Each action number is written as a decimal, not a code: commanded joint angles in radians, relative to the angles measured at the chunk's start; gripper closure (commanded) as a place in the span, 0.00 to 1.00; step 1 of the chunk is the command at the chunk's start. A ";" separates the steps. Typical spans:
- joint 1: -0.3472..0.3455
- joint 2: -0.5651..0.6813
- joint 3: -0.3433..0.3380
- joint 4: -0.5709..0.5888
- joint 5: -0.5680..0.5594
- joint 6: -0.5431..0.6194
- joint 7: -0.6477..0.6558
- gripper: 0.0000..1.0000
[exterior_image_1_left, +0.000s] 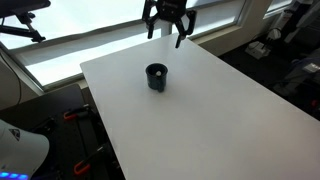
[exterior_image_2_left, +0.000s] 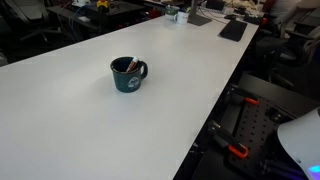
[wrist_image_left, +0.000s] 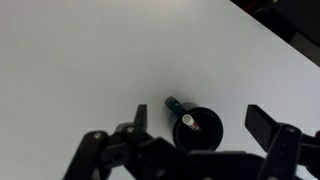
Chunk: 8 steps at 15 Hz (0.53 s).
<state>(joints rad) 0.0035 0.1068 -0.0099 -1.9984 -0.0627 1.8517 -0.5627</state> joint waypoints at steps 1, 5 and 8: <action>-0.010 0.003 0.011 0.003 -0.001 -0.002 -0.001 0.00; -0.013 0.007 0.010 0.013 -0.007 0.016 -0.034 0.00; -0.011 0.032 0.018 0.034 -0.019 0.065 -0.142 0.00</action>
<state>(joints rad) 0.0025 0.1150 -0.0095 -1.9910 -0.0670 1.8737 -0.6041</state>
